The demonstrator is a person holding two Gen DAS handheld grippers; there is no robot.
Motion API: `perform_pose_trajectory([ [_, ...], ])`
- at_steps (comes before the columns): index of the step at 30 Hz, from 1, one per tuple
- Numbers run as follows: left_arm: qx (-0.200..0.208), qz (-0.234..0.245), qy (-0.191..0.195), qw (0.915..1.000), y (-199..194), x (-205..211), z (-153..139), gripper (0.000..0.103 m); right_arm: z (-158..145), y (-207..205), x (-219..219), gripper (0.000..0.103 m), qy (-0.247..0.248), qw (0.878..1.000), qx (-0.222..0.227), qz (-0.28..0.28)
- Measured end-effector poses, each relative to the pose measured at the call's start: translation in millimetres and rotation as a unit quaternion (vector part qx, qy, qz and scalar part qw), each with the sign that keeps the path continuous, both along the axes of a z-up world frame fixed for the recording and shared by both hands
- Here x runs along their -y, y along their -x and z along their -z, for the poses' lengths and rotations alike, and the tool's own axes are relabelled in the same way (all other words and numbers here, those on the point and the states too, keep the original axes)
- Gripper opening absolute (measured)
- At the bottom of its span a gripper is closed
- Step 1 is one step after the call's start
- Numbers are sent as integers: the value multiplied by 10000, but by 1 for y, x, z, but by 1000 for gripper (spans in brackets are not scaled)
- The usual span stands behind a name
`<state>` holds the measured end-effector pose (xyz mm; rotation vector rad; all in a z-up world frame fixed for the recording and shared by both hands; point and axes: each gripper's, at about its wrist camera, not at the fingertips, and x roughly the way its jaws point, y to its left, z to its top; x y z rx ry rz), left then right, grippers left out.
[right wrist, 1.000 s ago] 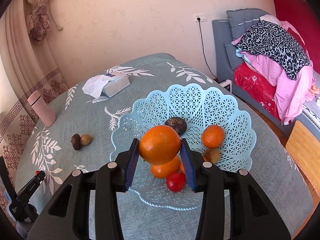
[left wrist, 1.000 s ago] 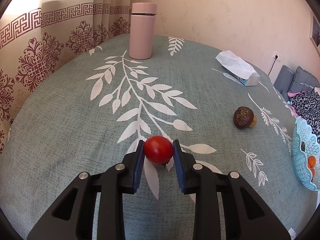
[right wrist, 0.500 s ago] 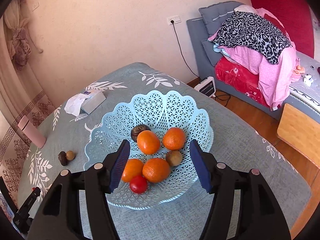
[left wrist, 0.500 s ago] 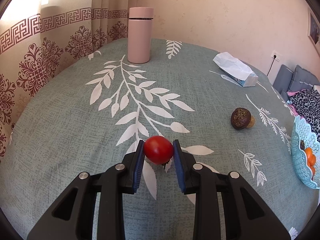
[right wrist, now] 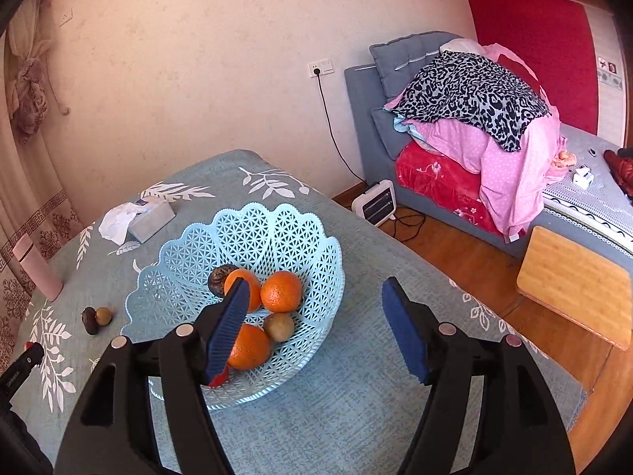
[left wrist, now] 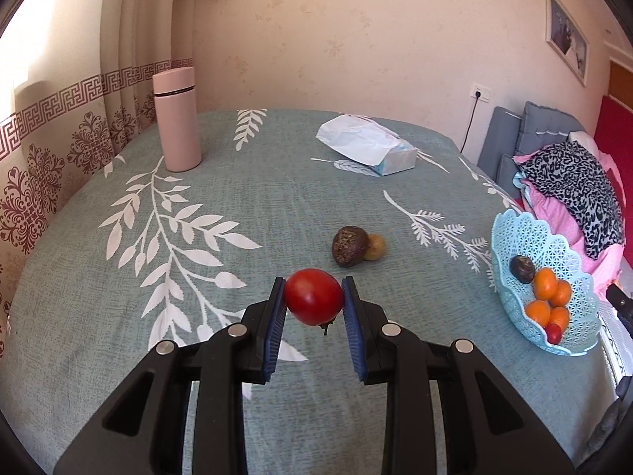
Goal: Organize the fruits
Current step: 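Lower the tomato into the basket and open the left tool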
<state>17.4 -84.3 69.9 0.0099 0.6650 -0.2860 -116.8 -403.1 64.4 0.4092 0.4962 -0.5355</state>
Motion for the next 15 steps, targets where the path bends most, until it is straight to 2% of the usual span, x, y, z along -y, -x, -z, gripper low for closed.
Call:
perform_pose_trajectory([
  [2, 9, 231, 14, 9997, 2, 16, -5, 29, 2, 1, -1, 71, 51, 10000, 23, -27],
  [5, -33, 586, 76, 9982, 6, 40, -9, 29, 5, 6, 1, 79, 74, 9999, 119, 45],
  [10, -176, 1099, 209, 9936, 8, 78, -11, 29, 9, 10, 7, 80, 20, 9998, 165, 65],
  [15, -324, 1404, 175, 9894, 9, 113, -7, 29, 13, 9, 11, 80, -48, 9999, 140, 70],
])
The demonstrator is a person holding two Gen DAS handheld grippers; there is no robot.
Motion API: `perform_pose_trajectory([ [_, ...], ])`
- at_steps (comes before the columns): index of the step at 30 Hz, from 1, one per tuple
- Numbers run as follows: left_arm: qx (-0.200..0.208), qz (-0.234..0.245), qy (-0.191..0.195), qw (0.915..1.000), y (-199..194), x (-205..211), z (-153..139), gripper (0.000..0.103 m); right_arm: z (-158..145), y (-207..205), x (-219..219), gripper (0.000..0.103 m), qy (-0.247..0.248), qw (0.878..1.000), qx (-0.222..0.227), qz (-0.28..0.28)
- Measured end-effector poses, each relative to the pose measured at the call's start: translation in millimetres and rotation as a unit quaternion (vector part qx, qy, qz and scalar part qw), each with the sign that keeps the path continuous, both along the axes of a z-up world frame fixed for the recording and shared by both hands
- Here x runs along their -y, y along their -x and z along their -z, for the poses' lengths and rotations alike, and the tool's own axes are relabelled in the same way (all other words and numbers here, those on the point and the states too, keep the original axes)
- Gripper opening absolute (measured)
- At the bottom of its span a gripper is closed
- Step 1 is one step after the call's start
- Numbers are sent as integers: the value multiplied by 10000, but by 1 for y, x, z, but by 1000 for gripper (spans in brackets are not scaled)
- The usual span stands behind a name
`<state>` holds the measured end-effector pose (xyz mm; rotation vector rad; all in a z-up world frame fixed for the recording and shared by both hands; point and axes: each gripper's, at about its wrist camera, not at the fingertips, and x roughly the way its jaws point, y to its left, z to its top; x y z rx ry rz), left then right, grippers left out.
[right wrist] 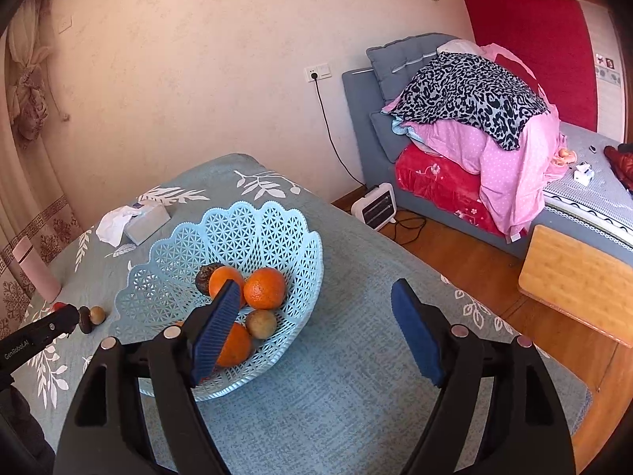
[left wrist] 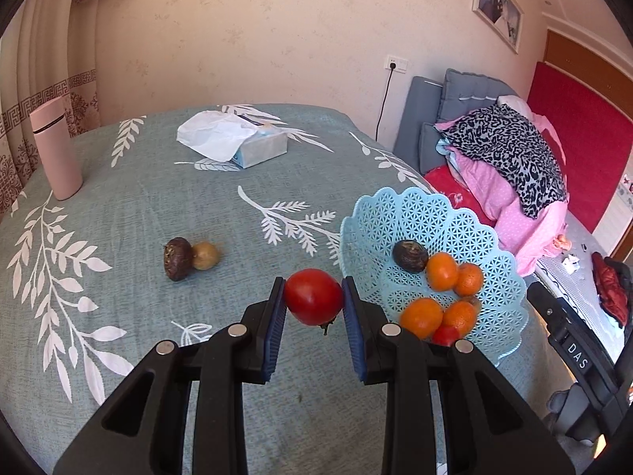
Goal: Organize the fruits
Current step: 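Lower the tomato into the basket and open the left tool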
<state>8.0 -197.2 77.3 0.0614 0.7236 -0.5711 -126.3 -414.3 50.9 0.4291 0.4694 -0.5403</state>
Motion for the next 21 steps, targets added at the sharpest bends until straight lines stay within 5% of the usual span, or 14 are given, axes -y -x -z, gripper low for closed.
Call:
perform_pose_trajectory([
  [7, -102, 353, -27, 9993, 3, 29, 4, 31, 2, 0, 8, 80, -110, 9999, 3, 73],
  [9, -76, 400, 9, 9992, 5, 31, 3, 47, 3, 0, 8, 80, -115, 9999, 2, 72],
  [12, -8, 419, 25, 9991, 5, 30, 1, 53, 3, 0, 8, 80, -117, 9999, 1, 70],
  [21, -61, -196, 56, 9998, -21, -9, 0, 56, 4, 0, 7, 81, -110, 9999, -18, 17],
])
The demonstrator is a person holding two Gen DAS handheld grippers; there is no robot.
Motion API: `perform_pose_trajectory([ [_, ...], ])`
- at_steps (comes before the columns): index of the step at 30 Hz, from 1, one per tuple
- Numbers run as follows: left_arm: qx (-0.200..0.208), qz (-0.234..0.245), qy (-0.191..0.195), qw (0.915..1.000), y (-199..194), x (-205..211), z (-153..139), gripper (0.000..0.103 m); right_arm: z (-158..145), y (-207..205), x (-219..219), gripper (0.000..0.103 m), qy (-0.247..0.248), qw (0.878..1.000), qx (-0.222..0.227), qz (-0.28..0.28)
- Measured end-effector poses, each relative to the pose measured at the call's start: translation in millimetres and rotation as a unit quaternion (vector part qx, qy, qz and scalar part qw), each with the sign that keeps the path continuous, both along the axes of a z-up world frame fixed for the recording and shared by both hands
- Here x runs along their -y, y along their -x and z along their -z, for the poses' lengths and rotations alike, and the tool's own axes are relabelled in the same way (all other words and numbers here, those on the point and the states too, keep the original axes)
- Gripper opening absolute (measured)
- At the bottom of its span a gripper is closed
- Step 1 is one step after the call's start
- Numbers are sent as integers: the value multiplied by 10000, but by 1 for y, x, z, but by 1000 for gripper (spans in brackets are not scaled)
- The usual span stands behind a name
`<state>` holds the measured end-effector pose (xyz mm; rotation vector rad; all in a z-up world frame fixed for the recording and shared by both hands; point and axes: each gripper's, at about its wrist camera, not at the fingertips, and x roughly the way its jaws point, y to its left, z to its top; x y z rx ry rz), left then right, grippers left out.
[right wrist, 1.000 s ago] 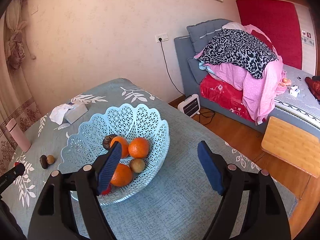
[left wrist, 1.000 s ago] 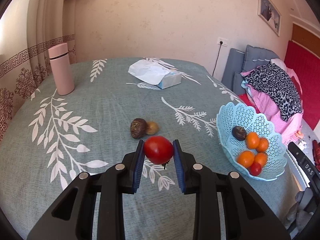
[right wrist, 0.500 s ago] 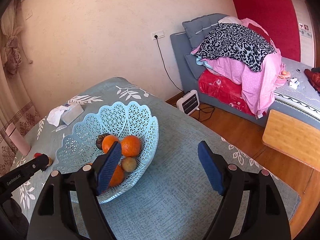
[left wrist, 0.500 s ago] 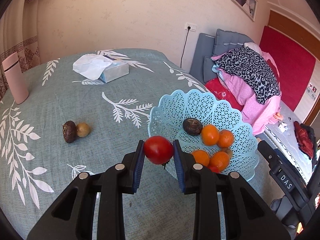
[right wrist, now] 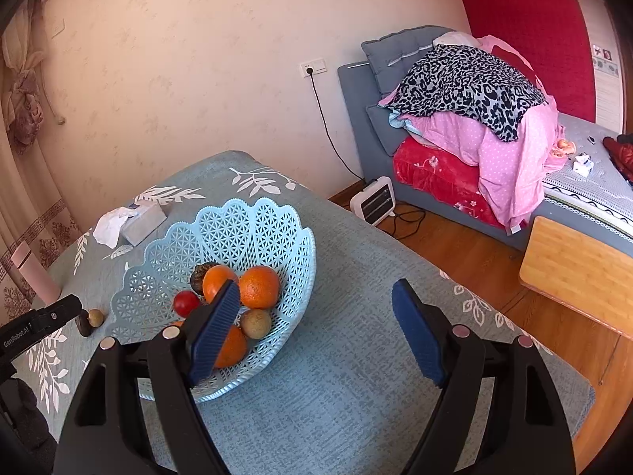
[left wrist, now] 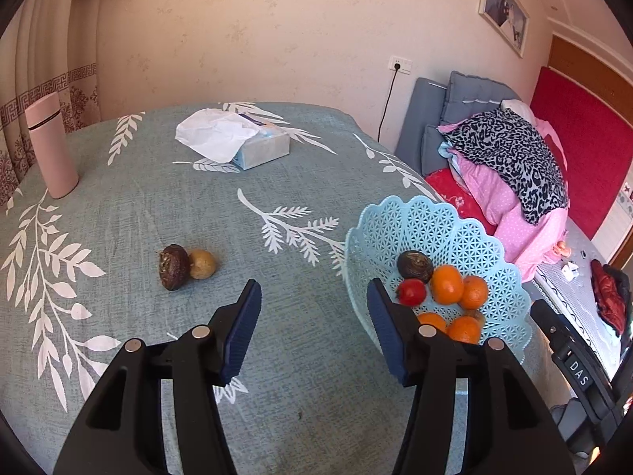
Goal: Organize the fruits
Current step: 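Lower the tomato into the basket and open the left tool, then move the left tool to the dark dried fruit and grasp it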
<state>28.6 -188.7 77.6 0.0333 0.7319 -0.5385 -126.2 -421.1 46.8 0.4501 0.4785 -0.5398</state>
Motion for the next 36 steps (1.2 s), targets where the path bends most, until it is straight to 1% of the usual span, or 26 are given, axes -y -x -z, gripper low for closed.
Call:
perform_pose_trajectory([
  [9, -74, -714, -166, 9973, -32, -52, 9, 56, 1, -2, -7, 81, 20, 10000, -29, -86],
  [14, -197, -937, -314, 9949, -52, -68, 18, 56, 1, -3, -10, 81, 15, 9999, -26, -144],
  [16, -253, -981, -379, 9941, -60, -71, 24, 56, 1, -4, -11, 81, 24, 9998, -40, -172],
  [18, -325, -992, -462, 9935, -66, -72, 30, 50, 1, -4, -11, 81, 24, 9998, -44, -188],
  [19, -378, -981, -493, 9932, -69, -70, 34, 49, 1, -5, -12, 81, 28, 9998, -47, -196],
  [24, -432, -916, -641, 9928, -79, -65, 45, 49, 1, -4, -12, 81, 35, 9998, -35, -179],
  [27, -482, -897, -664, 9926, -86, -63, 50, 49, 0, -3, -13, 81, 50, 9998, -28, -178],
  [31, -629, -885, -591, 9923, -97, -64, 56, 48, -2, -3, -15, 81, 100, 9998, -13, -184],
  [34, -700, -848, -435, 9930, -99, -66, 56, 40, -5, -1, -19, 81, 220, 9996, 21, -185],
  [35, -723, -827, -405, 9931, -100, -66, 56, 30, -7, -1, -21, 81, 279, 9994, 38, -190],
  [36, -756, -822, -409, 9929, -100, -67, 56, 25, -9, 0, -24, 81, 349, 9992, 62, -201],
])
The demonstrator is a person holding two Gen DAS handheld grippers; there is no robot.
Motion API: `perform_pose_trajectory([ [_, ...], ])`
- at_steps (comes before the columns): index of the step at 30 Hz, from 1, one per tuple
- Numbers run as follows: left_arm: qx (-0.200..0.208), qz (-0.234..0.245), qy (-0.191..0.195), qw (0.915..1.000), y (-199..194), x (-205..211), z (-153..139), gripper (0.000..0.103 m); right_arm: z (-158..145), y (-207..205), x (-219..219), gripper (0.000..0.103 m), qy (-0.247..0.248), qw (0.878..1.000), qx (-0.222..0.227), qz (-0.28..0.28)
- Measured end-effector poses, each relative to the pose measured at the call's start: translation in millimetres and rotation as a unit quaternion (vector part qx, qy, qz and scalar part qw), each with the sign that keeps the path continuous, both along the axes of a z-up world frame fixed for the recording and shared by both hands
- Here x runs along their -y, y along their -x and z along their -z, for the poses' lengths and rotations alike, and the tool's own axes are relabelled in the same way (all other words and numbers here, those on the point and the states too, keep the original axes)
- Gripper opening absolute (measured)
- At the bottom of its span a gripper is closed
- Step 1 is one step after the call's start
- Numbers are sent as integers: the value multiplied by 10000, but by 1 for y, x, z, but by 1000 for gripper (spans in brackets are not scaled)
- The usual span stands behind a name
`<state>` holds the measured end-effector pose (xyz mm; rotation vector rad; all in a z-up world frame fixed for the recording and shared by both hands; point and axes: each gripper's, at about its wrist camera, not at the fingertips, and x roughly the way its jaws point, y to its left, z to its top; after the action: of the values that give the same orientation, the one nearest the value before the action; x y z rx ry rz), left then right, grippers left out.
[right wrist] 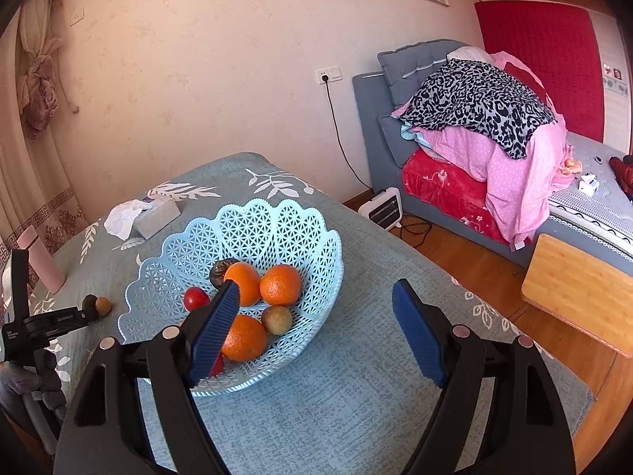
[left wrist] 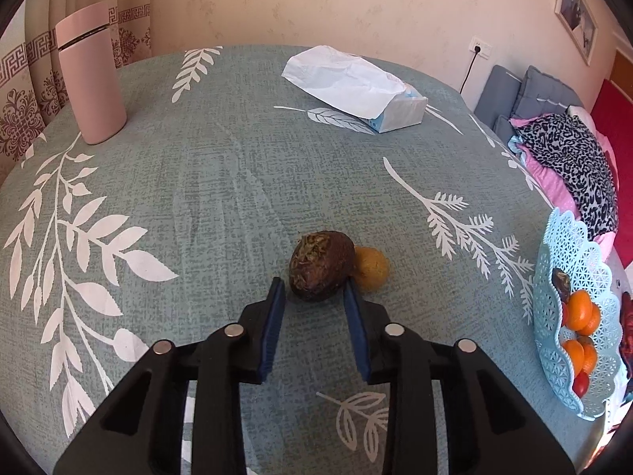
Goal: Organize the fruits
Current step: 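Move the left tool to the dark dried fruit and grasp it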
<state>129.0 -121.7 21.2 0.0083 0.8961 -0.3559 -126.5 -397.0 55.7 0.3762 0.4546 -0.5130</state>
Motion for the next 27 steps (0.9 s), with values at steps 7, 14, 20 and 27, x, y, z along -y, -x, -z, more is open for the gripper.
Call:
perform_pose_trajectory([
  [7, 49, -125, 178, 9998, 10, -15, -6, 18, -16, 5, -28, 81, 523, 9983, 186, -176],
  [14, 272, -175, 249, 9992, 33, -34, -18, 17, -20, 0, -52, 81, 442, 9977, 193, -482],
  [20, 360, -60, 216, 9991, 39, -39, -22, 38, -19, -8, -68, 81, 391, 9968, 138, -679],
  [27, 559, -152, -171, 9982, 16, -29, -18, 57, -22, -7, -81, 81, 457, 9956, 105, -811],
])
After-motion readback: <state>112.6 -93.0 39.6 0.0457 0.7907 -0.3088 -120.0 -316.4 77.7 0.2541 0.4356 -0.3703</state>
